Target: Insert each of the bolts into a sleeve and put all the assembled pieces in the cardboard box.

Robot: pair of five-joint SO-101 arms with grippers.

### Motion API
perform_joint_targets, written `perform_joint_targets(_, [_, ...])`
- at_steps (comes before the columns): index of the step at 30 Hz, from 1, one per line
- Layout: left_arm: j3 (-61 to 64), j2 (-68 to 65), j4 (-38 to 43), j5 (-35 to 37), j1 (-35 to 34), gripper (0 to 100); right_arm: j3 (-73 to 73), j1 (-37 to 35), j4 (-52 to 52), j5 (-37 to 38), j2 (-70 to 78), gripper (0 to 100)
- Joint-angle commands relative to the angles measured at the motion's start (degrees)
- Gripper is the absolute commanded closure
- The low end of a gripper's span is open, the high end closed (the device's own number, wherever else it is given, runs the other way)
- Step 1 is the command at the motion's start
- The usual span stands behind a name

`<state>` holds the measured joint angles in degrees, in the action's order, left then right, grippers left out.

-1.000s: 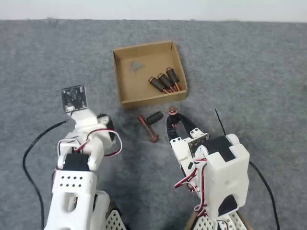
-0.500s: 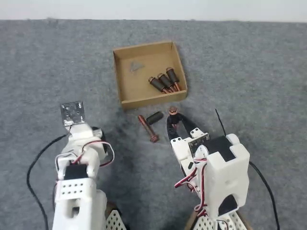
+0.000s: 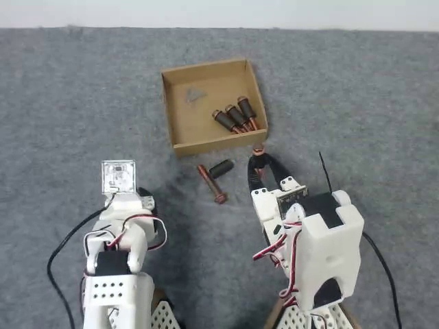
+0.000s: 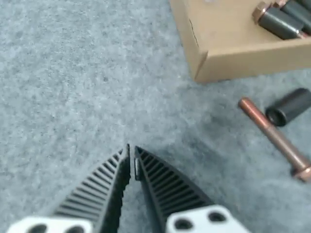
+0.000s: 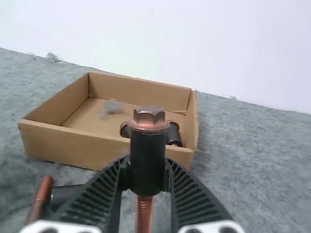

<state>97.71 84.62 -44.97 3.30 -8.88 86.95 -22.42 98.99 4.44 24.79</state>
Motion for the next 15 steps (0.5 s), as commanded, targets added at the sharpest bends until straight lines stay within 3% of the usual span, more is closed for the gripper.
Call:
perform_joint_targets(1, [-0.7,1.8,-0.5,-0.9,0.0,99,-2.6,0.7,0.2,0.5,-5.4,99.2])
perform_joint_targets(7, [-0.7,1.8,-0.6,-1.0,-0.2,99,-2.8,0.8,-13.6,0.5,-17.8,99.2])
perform_joint_targets(15, [-0.7,2.1,-1.7,-1.1,-0.3,99,-6.5,0.8,-44.6,0.5,-38.7,99.2])
